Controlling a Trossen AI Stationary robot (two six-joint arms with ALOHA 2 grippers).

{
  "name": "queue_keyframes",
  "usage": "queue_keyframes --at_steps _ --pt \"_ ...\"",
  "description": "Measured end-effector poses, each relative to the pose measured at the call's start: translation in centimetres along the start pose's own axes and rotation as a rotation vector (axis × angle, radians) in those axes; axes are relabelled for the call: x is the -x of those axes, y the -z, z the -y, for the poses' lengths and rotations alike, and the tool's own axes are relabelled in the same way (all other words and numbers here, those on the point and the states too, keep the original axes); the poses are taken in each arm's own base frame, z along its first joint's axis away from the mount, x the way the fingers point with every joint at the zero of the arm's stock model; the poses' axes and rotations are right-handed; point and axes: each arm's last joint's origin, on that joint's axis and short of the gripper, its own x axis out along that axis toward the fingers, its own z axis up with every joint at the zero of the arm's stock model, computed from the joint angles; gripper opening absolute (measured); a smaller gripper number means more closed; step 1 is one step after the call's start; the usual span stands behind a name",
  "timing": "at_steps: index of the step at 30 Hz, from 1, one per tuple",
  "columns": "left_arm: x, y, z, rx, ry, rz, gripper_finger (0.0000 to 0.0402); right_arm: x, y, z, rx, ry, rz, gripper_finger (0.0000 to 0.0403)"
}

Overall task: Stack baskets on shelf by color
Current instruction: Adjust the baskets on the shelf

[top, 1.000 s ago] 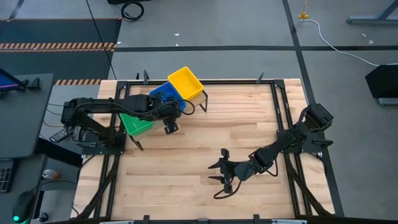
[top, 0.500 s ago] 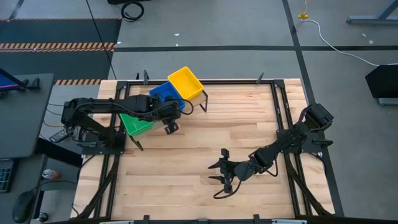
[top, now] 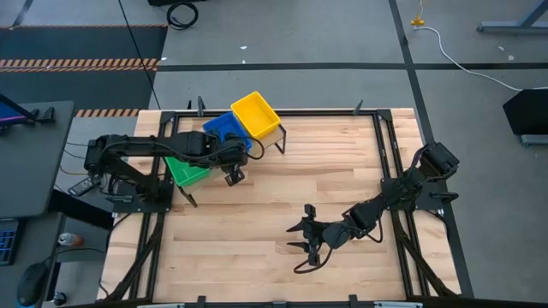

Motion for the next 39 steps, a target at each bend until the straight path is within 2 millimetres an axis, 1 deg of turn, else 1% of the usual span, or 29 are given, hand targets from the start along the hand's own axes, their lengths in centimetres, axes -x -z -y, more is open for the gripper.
queue_keyframes --at_steps 4,10,17,20,29,39 --pt "0.00 0.00 0.00 0.020 0.000 0.000 0.0032 0.00 0.01 0.00 0.000 0.000 0.000 0.0187" --pt "0.01 0.01 0.02 0.037 0.006 -0.003 0.0038 0.00 0.00 0.00 0.000 0.000 0.000 0.0187" --pt "0.04 0.02 0.05 0.059 0.019 -0.007 0.0031 0.00 0.02 0.01 0.001 0.001 -0.002 0.0187" --pt "0.06 0.05 0.07 0.063 0.022 -0.010 0.0036 0.00 0.03 0.01 0.001 0.001 -0.002 0.0187" --pt "0.42 0.70 0.45 0.046 0.005 -0.039 0.0031 0.00 0.11 0.04 0.006 0.003 -0.011 0.0187" --pt "0.36 0.71 0.50 0.065 0.011 -0.043 0.0055 0.00 0.11 0.04 0.006 0.003 -0.011 0.0187"
